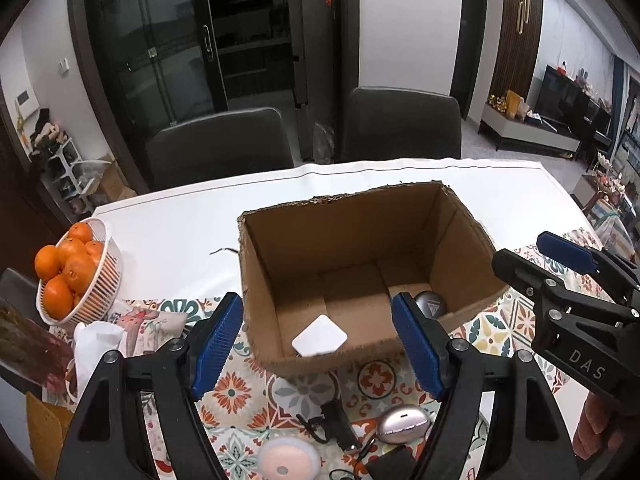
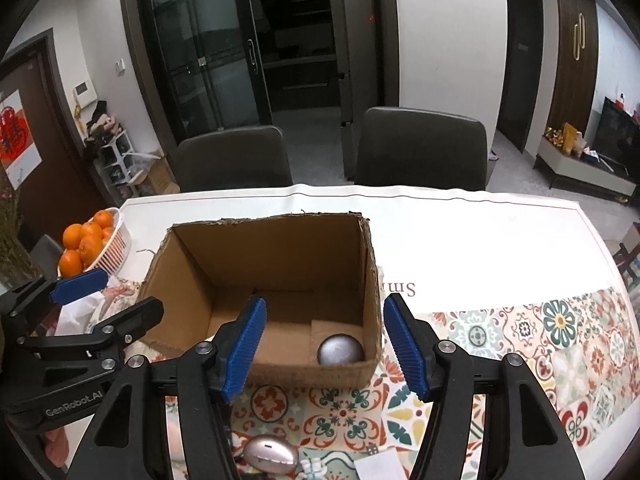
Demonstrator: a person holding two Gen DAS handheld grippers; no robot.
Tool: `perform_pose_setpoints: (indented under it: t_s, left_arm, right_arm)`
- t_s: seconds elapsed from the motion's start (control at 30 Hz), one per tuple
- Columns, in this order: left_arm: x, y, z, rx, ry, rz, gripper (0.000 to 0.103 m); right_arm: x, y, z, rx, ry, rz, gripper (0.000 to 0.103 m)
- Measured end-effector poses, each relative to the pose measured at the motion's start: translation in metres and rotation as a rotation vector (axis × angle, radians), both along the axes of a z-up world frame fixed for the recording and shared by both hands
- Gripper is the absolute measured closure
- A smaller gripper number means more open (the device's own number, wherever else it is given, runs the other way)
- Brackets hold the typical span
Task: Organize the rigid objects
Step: 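Withdraw both tools from the box back toward the remaining objects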
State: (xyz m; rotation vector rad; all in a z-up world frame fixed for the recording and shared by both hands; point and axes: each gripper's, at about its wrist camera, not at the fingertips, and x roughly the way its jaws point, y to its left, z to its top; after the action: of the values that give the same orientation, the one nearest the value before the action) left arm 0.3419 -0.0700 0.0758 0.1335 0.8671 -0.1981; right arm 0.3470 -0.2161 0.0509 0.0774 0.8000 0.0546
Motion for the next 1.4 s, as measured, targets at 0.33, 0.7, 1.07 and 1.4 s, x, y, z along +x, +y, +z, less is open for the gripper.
perform_pose_setpoints:
  t_s: [0.33, 0.7, 1.07, 1.4]
  left_arm:
    - [-0.049, 0.022, 0.008, 0.007, -0.089, 0.041, 0.022]
    - [-0.1, 0.051, -0.007, 0.012, -0.125, 0.085, 0.018]
    - [-0.138, 0.065, -0.028, 0.025, -0.15, 0.127, 0.014]
    - [-0.153, 0.076, -0.059, 0.032, -0.109, 0.122, 0.013]
  right_arm:
    - [-0.045, 0.015, 0.005, 0.008, -0.078, -0.015, 0.039]
    - [-0.097, 0.042, 0.005, -0.053, -0.168, -0.026, 0.031]
    - [-0.132, 0.053, -0.019, -0.014, -0.155, -0.023, 0.03]
    - [-0.148, 0.064, -0.052, 0.003, -0.081, -0.022, 0.03]
